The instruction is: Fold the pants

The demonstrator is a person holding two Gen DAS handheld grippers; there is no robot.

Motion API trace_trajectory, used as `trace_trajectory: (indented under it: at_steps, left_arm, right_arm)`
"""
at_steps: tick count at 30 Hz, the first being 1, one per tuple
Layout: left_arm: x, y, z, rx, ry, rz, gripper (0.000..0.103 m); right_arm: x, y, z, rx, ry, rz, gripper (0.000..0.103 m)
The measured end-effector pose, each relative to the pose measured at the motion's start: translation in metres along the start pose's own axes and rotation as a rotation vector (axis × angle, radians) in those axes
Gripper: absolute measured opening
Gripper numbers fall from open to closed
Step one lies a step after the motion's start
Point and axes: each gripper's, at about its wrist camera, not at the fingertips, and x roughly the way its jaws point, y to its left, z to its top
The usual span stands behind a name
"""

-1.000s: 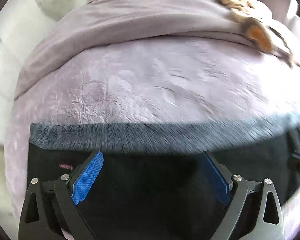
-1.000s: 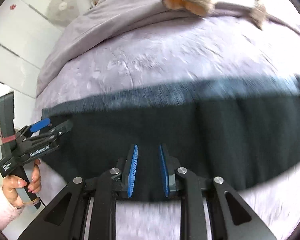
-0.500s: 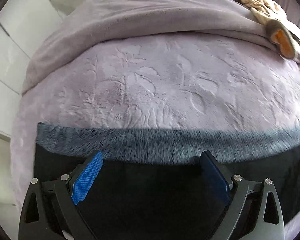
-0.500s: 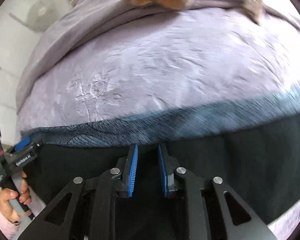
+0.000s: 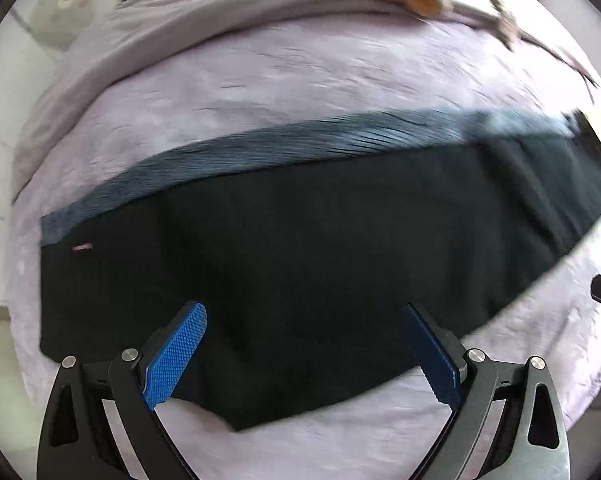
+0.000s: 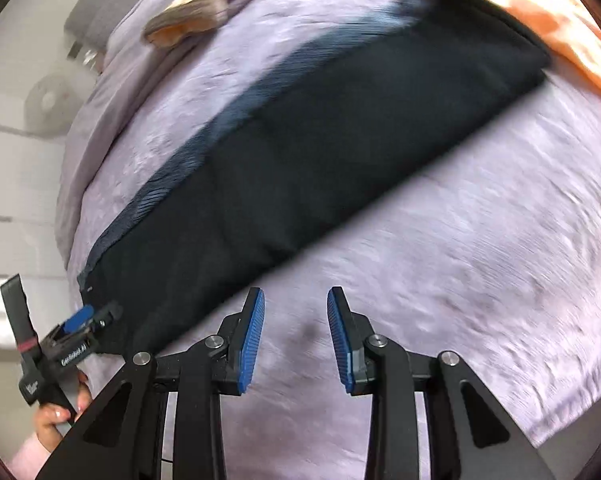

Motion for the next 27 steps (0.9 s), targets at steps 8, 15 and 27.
trace_trajectory:
  at_steps: [8, 15, 27]
  left_arm:
    - [-0.006, -0.079, 0.024, 0.104, -0.019, -0.026, 0.098]
    - [-0.007, -0.124, 0.045, 0.128, -0.035, -0.034, 0.098]
    - [0.013, -0.159, 0.105, 0.049, -0.106, 0.007, 0.098]
  right_arm:
    - [-0.04, -0.068, -0.003, 0.106, -0.056, -0.012, 0.036]
    - [-0.06, -0.101, 0.012, 0.152, -0.1, -0.006, 0.036]
    - [-0.062, -0.1, 0.089, 0.052, -0.168, 0.021, 0.036]
